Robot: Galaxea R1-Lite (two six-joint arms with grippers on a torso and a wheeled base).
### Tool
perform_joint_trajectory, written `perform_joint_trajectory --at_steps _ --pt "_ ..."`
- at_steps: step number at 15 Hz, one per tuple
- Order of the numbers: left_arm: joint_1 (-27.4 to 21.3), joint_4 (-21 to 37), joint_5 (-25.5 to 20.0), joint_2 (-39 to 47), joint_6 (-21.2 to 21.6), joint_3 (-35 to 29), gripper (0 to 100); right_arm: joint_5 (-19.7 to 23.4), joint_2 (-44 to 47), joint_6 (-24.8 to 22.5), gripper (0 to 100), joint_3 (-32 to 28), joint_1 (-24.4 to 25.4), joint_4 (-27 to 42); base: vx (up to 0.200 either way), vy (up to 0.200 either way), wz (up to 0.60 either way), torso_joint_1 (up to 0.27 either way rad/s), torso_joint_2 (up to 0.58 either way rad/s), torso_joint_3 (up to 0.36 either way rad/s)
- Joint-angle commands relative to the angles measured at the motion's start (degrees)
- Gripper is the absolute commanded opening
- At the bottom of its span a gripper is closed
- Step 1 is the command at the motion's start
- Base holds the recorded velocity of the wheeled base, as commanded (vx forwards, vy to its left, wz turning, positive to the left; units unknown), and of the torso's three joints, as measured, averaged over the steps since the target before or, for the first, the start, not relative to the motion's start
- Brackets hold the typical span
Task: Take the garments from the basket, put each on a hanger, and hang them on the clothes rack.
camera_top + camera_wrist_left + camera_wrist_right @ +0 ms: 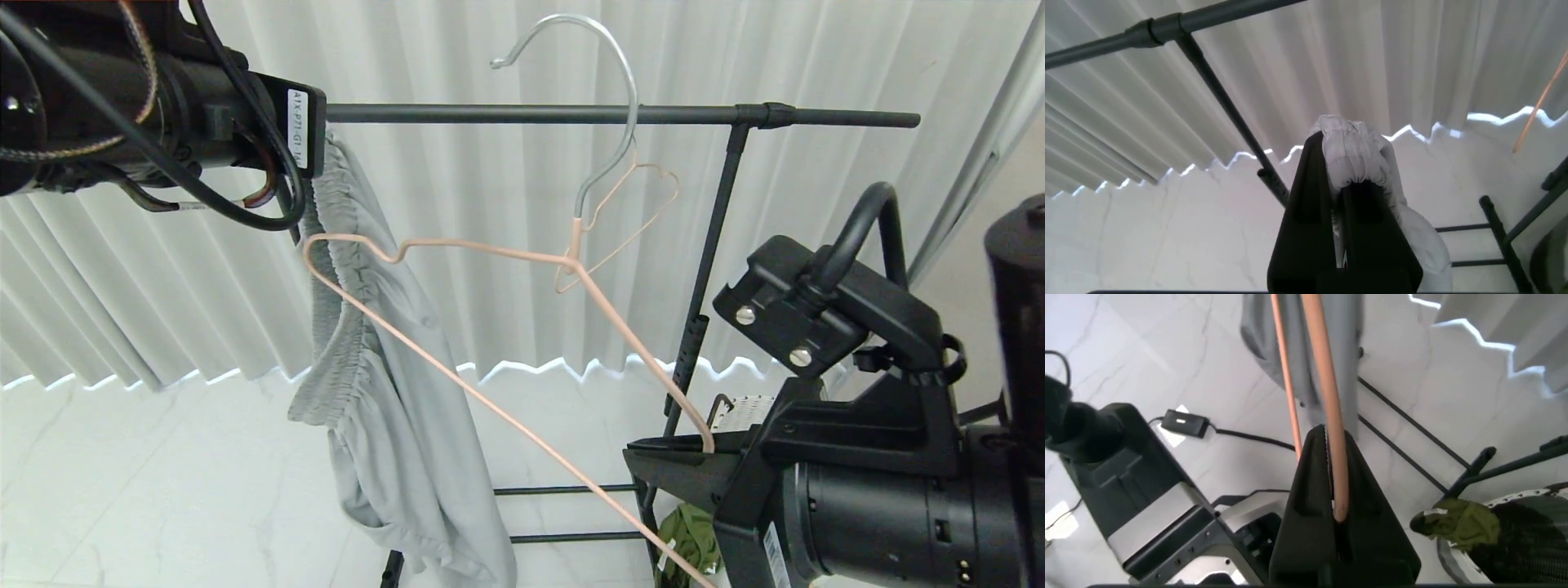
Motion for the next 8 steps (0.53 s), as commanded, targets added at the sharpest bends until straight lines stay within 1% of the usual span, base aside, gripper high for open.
perform_joint_trajectory --at_steps 1,6,8 --pt "0.3 -0.1 0.0 -0.2 1.1 0.0 0 -0.1 0.0 0.0 0 0.0 -1.3 0.0 0.000 0.000 0.00 0.000 0.00 0.000" --pt "0.2 -0.1 0.3 -0.2 1.5 0.4 0 -0.3 -0.1 0.1 0 -0.5 -4.1 -0.4 0.000 0.000 0.00 0.000 0.00 0.000" --pt "0.2 0.0 1.3 -0.2 1.5 0.5 0 -0.3 -0.1 0.1 0 -0.7 -5.7 -0.4 0.000 0.000 0.00 0.000 0.00 0.000"
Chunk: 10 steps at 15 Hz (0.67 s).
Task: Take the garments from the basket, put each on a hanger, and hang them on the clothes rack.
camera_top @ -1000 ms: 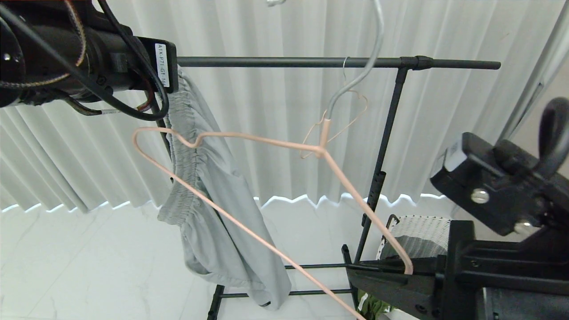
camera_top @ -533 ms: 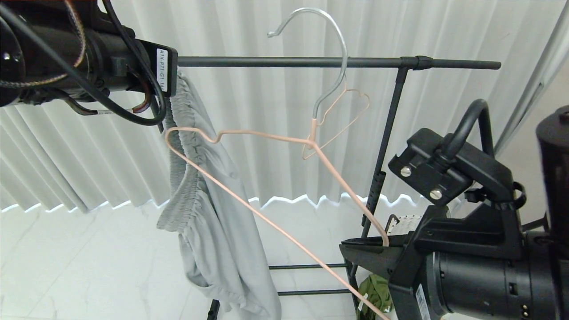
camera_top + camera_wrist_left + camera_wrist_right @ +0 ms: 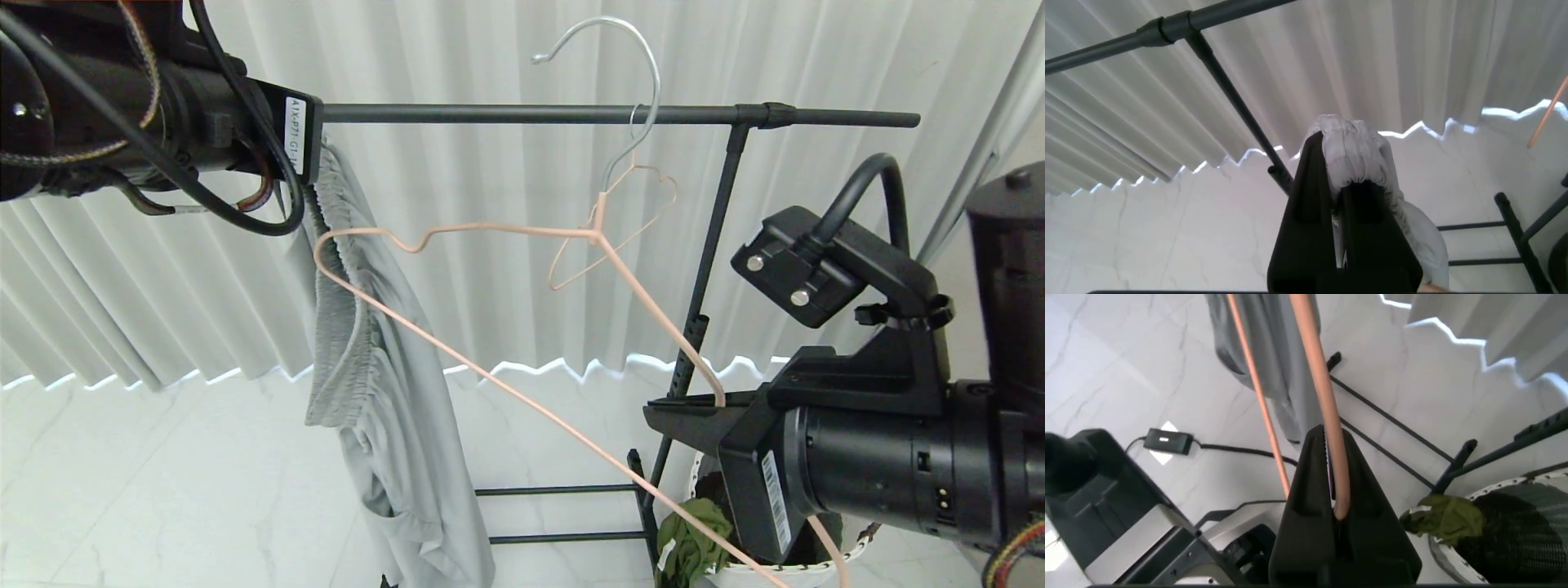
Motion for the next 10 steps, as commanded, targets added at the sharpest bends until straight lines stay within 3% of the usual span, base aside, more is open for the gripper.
perform_joint_trajectory --at_steps 1,6,10 --pt "0.0 -0.1 0.2 -0.2 0.1 0.0 0 0.0 -0.2 0.0 0 -0.2 -1.4 0.0 0.000 0.000 0.00 0.000 0.00 0.000" --pt "0.0 0.0 0.3 -0.4 0.0 1.3 0 -0.1 -0.2 0.0 0 -0.3 -3.1 -0.1 0.000 0.000 0.00 0.000 0.00 0.000" --pt "-1.4 0.0 0.2 -2.3 1.7 6.1 0 0.0 0.2 0.0 0 -0.3 -4.7 -3.2 0.000 0.000 0.00 0.000 0.00 0.000"
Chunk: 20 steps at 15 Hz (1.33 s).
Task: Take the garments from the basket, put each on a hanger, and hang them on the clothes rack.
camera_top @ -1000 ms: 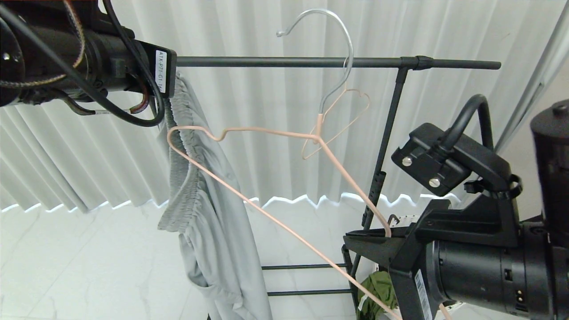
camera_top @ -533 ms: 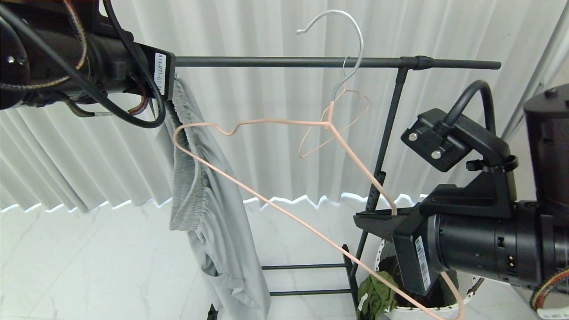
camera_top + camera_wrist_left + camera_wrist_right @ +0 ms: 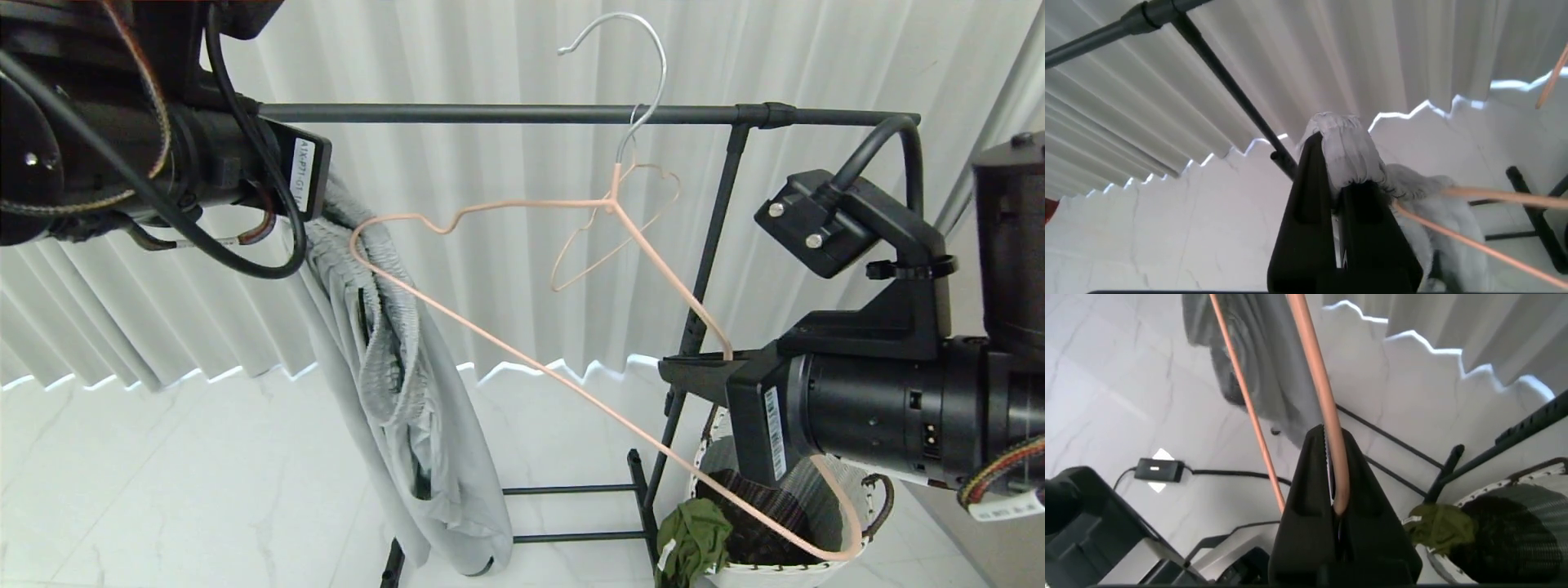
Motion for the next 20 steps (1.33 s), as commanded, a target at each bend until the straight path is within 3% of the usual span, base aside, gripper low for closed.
perform_joint_trajectory --at_steps 1,5,14,20 --pt "-0.4 -0.1 0.0 -1.0 0.1 1.4 0 0.1 0.3 0.0 0 0.0 -0.4 -0.2 0.000 0.000 0.00 0.000 0.00 0.000" --pt "-1.6 -0.1 -0.3 -0.7 -0.3 1.3 0 0.2 1.4 0.0 0 0.3 -0.4 -3.2 0.000 0.000 0.00 0.000 0.00 0.000" --pt "2.2 -0.1 -0.4 0.0 0.0 1.3 0 0.2 -0.2 1.8 0 0.8 -0.3 -3.1 0.000 0.000 0.00 0.000 0.00 0.000" --pt "-0.4 -0.2 -1.1 0.2 -0.4 1.0 0 0.6 -1.0 1.8 0 0.7 1.1 -3.1 0.000 0.000 0.00 0.000 0.00 0.000"
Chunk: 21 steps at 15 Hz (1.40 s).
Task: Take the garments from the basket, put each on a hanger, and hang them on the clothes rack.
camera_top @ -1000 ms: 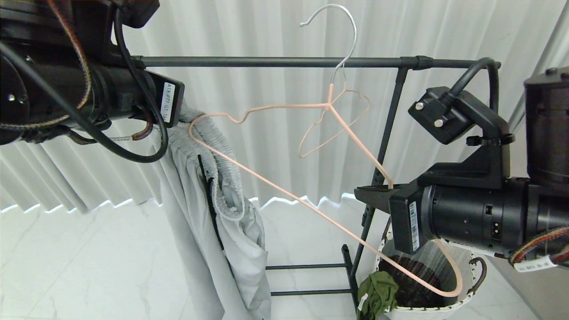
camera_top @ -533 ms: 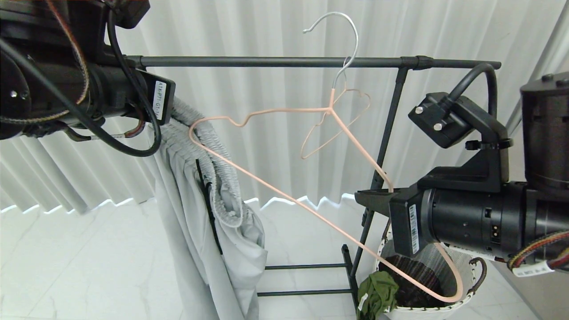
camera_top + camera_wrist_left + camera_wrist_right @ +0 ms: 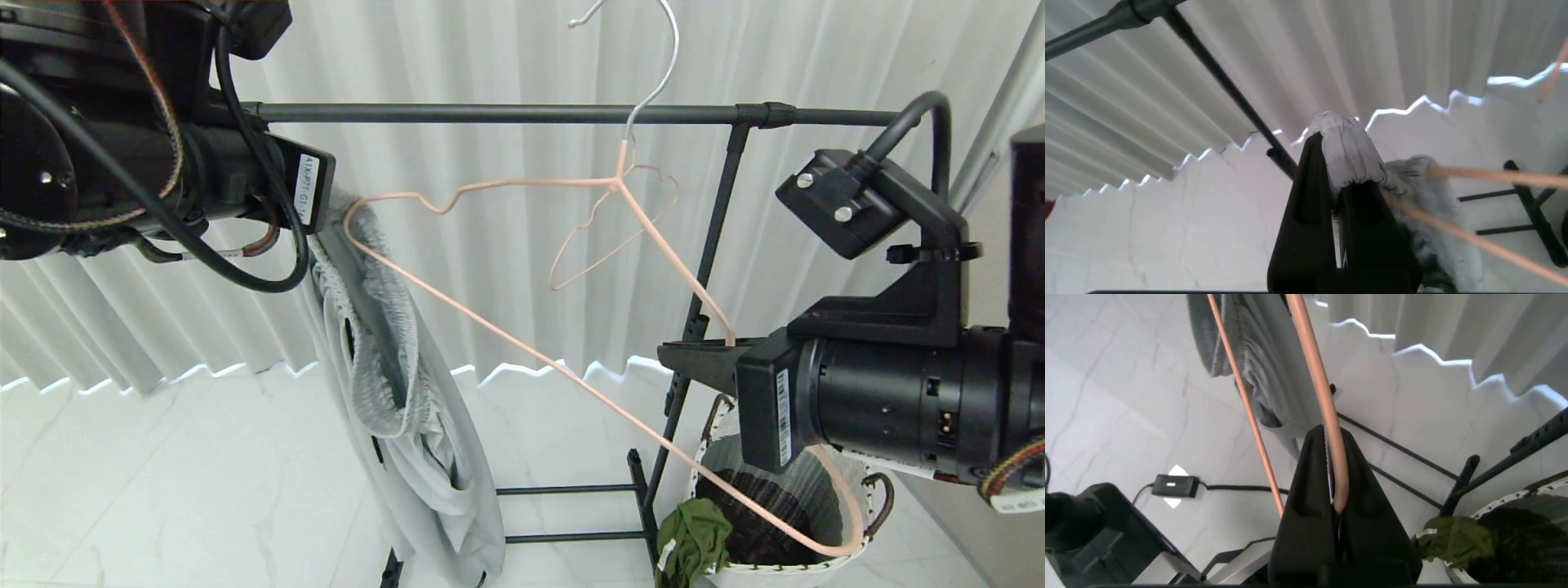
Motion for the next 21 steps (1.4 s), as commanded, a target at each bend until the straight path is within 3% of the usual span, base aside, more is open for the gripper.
perform_joint_trajectory --at_steps 1,6,21 --pt "-1.5 -0.1 -0.2 -0.1 -0.1 0.0 0 0.0 0.2 0.0 0 0.0 1.2 -0.1 0.000 0.000 0.00 0.000 0.00 0.000" --pt "-2.4 -0.1 -0.1 -0.8 0.0 0.1 0 -0.3 3.1 -0.1 0 -0.1 1.3 -5.4 0.000 0.000 0.00 0.000 0.00 0.000" --pt "-4.9 0.0 0.0 -2.2 -0.4 0.4 0 -0.7 5.3 0.0 0 -0.2 0.5 -10.0 0.000 0.000 0.00 0.000 0.00 0.000"
